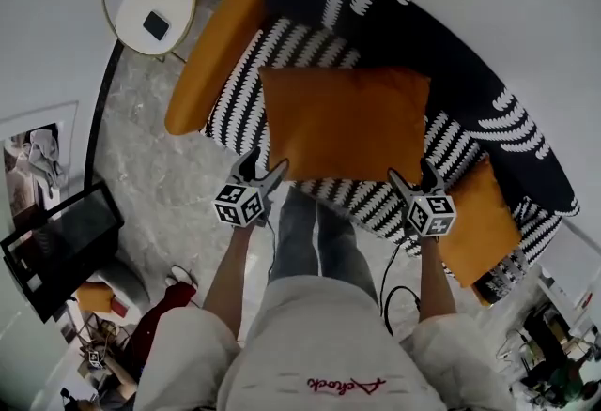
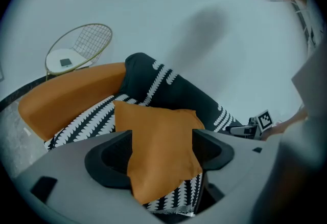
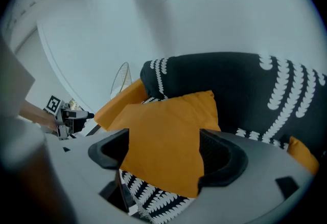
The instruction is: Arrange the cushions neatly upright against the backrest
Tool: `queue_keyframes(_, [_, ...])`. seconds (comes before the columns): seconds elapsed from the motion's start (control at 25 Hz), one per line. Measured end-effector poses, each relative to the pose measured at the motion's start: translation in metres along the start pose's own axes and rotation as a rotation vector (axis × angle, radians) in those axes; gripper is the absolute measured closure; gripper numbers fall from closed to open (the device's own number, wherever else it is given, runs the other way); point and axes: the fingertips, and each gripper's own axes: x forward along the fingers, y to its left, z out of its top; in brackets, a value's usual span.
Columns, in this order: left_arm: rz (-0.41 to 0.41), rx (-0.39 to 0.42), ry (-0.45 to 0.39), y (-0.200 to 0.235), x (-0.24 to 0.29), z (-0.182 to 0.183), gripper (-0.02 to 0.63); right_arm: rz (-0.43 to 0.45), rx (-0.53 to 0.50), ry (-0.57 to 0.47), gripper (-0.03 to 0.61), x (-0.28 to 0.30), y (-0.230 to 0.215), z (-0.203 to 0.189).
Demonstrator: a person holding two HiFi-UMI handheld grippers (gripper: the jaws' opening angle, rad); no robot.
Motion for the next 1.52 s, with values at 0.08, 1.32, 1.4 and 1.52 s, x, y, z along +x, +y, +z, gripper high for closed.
queue_keyframes(0.08, [0.012,-0.032,0.048,0.014,0.016,-0.009,0.253,-0.011,0.080,0.028,0.159,0.014,-0.019,-0.007])
queue_keyframes(1.32, [-0.112,-0.127,0.332,0.067,0.134,-0.046,0.396,0.085,0.237,0.355,0.313,0.130,-0.121,-0.044])
queue_keyframes(1.4, [-0.126,-0.130,0.313,0.061,0.130,-0.041,0.423,0.100,0.227,0.339,0.377,0.123,-0.114,-0.040])
queue_keyframes(1.52, [-0.148,-0.149,0.281,0.057,0.124,-0.037,0.453,0.104,0.211,0.313,0.433,0.117,-0.108,-0.034])
